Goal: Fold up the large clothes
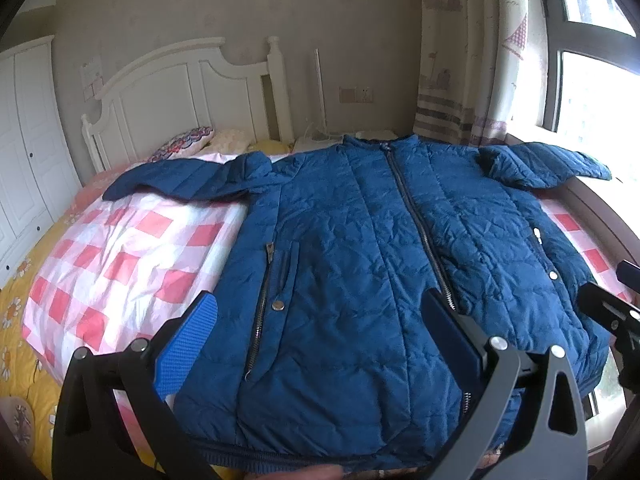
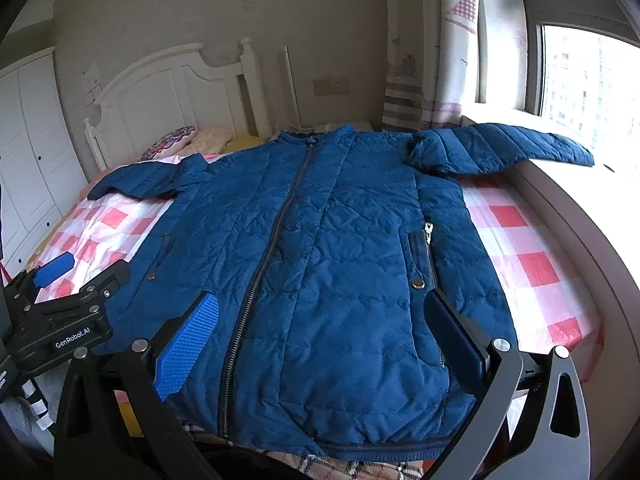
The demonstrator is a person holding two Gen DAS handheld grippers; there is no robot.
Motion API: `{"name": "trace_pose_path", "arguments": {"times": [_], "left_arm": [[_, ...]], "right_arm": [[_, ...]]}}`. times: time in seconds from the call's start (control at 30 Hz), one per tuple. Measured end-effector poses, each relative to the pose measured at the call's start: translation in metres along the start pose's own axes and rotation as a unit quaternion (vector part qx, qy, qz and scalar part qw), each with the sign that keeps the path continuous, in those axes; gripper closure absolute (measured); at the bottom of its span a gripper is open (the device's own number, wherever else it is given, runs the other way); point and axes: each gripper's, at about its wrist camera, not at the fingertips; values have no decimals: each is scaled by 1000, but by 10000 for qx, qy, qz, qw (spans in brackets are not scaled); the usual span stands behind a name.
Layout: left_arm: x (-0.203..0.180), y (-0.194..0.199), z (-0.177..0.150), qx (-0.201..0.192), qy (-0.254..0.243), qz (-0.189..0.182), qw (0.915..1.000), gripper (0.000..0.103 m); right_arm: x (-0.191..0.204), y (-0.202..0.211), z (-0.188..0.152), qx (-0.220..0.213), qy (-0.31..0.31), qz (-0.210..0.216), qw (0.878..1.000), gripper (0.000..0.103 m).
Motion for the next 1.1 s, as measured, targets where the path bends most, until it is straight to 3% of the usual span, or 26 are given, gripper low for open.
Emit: {"name": "trace_pose_path", "arguments": {"times": [0.4,0.5,0.63,0.73,0.87,0.97,1.07,1.1], "left_arm": [[5,-8,1,209,15,-32,9998,2],[1,-16,12,200,-121,-43,9997,2],[2,-28,37,-279,-231,-189,9992,2],[1,-68,69,-548,-299,-137,9980,2],[6,-167,113,214,-511,130,9984,2],[19,-228,133,715,-429,292,9961,2],[37,-276,135,1577,-15,-190,9873,2],[44,-281,134,1699,131,-321,9849,2]], "right_arm": [[-18,-12,5,61,-206,-109,9997,4],[-28,-15,13,-158,-222,-224,9994,4],[-55,-30,33,-646,-275,-260,9972,4],[-89,-65,59,-371,-641,-397,9965,4],[-154,-123,100,16,-1478,-557,9874,4],[-202,-154,127,-65,-2035,-770,9760,4],[-239,-179,149,-72,-2491,-849,9647,4],[-249,-188,158,-75,-2549,-938,9624,4]]}}
Point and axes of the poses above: each gripper's, at about its wrist camera, not at the fingertips, and y roughly against the way its jaws point, x to its left, z to its top, and after that the axes turned 8 degrees about x, right-handed
